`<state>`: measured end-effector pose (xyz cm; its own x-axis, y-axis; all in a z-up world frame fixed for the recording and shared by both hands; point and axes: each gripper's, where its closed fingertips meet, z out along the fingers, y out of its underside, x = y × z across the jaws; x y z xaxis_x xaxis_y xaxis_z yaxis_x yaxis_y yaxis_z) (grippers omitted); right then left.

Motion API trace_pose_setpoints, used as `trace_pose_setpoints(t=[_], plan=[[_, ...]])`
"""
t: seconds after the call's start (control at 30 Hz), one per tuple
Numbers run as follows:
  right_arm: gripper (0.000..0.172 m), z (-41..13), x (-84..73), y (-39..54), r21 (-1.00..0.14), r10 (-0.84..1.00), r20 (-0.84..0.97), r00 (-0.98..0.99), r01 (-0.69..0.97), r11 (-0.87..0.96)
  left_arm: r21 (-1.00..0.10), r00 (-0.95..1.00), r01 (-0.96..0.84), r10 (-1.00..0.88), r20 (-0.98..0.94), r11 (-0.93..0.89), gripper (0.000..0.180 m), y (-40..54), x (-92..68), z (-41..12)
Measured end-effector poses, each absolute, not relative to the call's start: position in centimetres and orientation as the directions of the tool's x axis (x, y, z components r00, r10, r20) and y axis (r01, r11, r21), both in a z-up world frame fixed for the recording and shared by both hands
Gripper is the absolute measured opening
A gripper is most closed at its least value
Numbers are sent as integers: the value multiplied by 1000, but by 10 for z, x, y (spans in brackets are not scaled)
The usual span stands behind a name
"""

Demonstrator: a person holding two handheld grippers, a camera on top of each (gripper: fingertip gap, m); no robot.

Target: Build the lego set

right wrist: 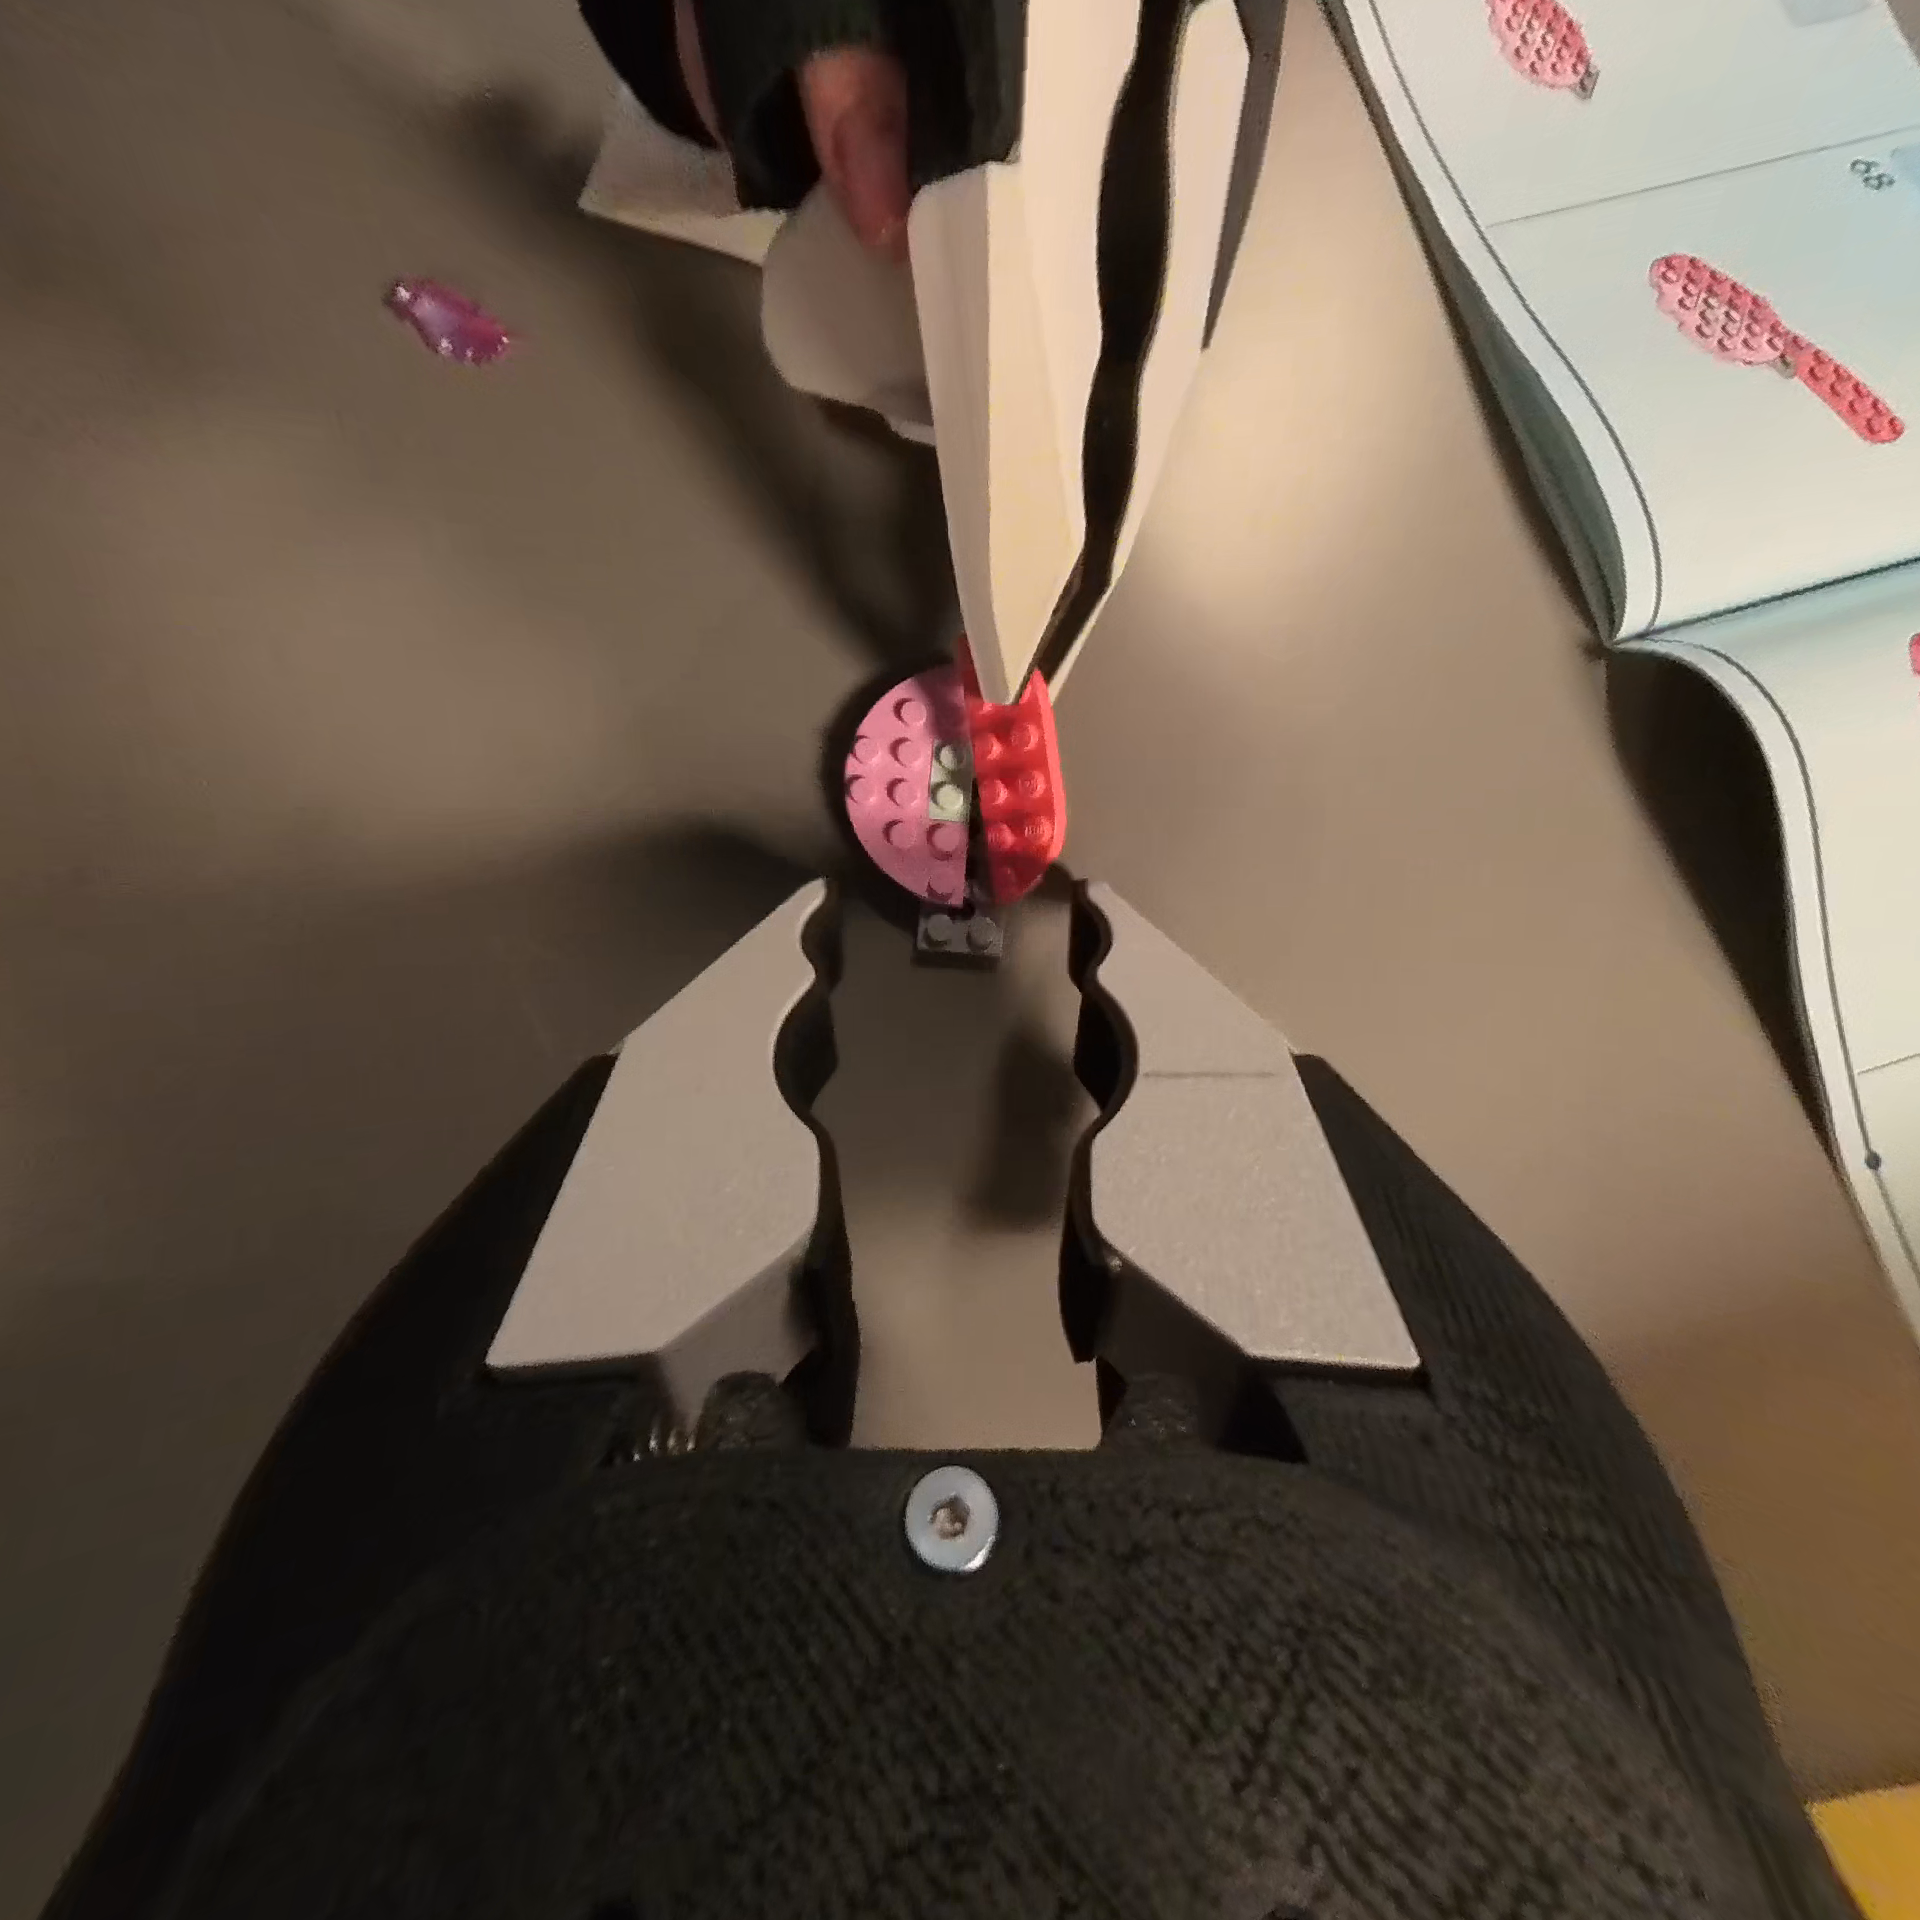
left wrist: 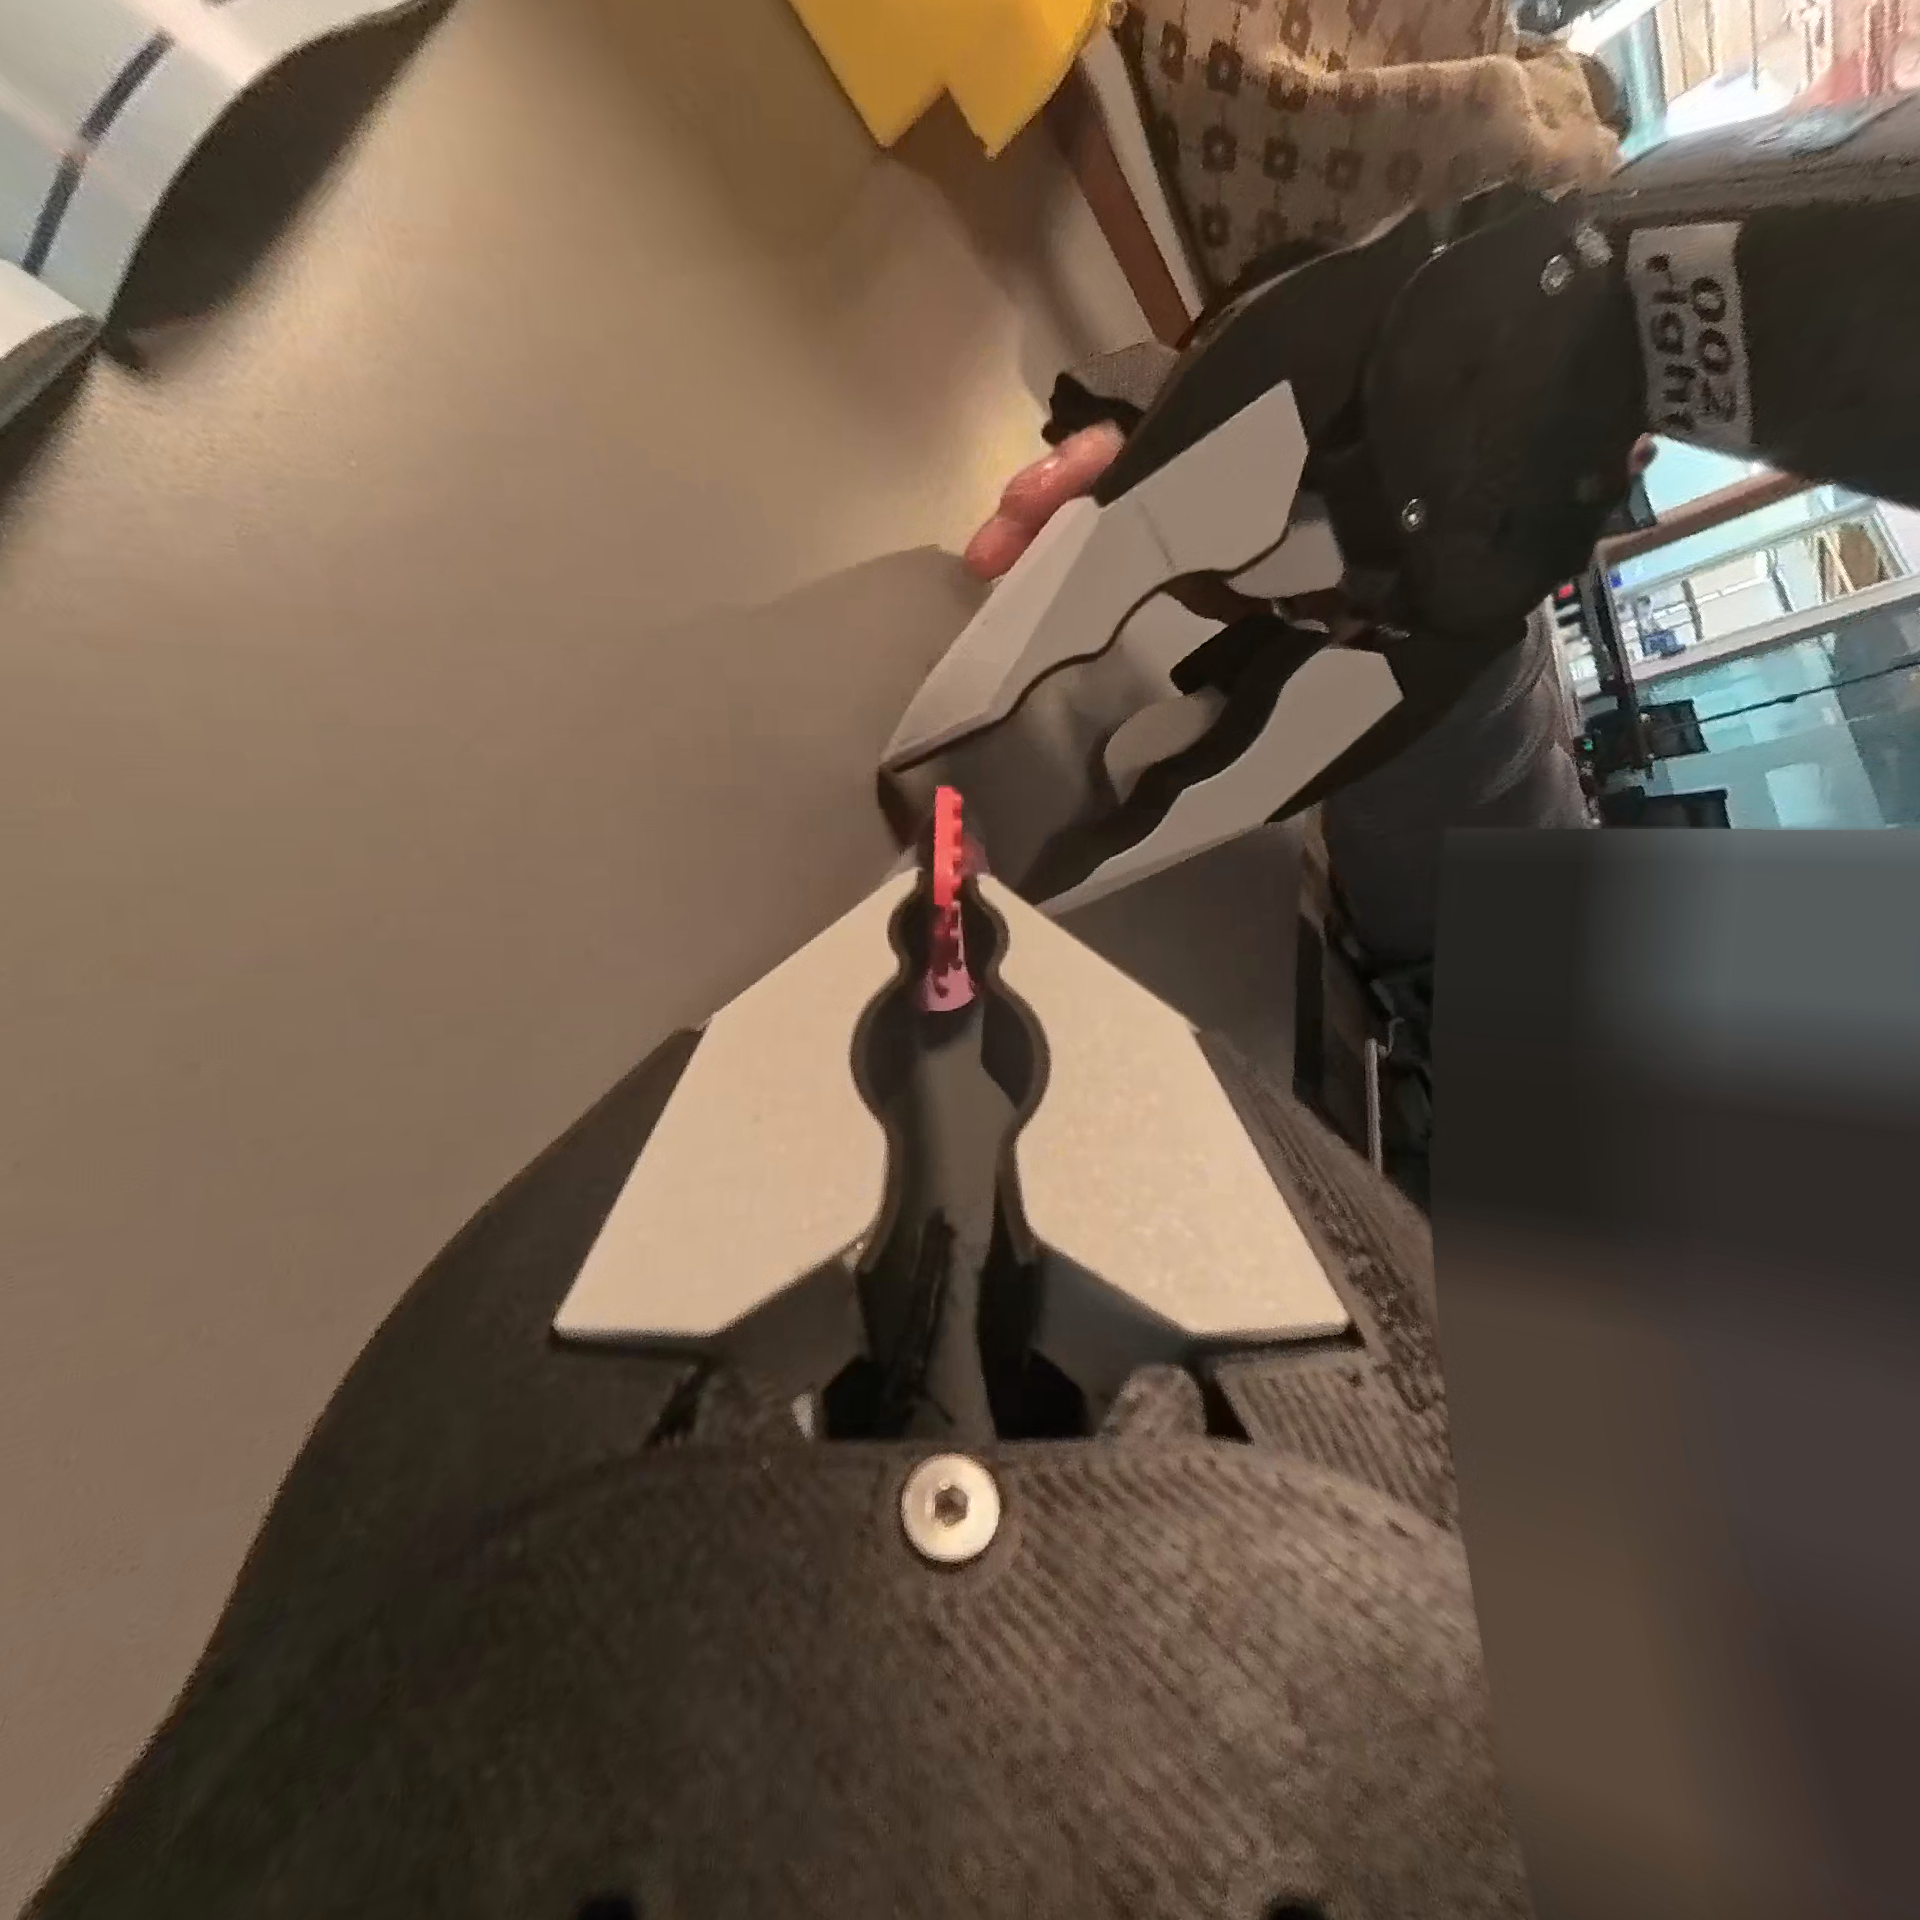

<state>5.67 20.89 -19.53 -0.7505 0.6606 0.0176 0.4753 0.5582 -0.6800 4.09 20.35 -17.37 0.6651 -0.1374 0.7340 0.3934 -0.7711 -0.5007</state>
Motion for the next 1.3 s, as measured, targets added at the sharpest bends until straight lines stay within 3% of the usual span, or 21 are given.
trace_pose_setpoints(t=[0.23, 0.5, 0.6, 0.67, 0.8, 0.9, 1.1, 1.3], plan=[[23, -195, 60, 206, -670, 672, 42, -739, 478, 567, -442, 677, 308, -132, 724, -842, 4, 198, 41, -184], [11, -194, 59, 204, -646, 620, 230, -750, 359, 673, -532, 717, 195, -251, 650, -824, 3, 190, 37, -176], [14, -190, 62, 199, -694, 651, 161, -741, 384, 609, -552, 731, 229, -233, 641, -802, 3, 186, 31, -172], [30, -186, 64, 197, -733, 669, 67, -740, 418, 536, -554, 746, 242, -213, 631, -796, 3, 181, 27, -171], [29, -194, 63, 199, -713, 656, 30, -754, 444, 543, -542, 741, 244, -205, 639, -804, 3, 173, 28, -171], [14, -195, 66, 193, -694, 628, 0, -778, 452, 560, -547, 697, 279, -226, 681, -789, 3, 170, 31, -163], [13, -186, 55, 185, -655, 547, 318, -774, 238, 718, -623, 682, 258, -318, 659, -739, 3, 164, 30, -148], [13, -182, 44, 181, -409, 359, 713, -602, 58, 911, -706, 757, 141, -384, 529, -694, 4, 154, 28, -144]])
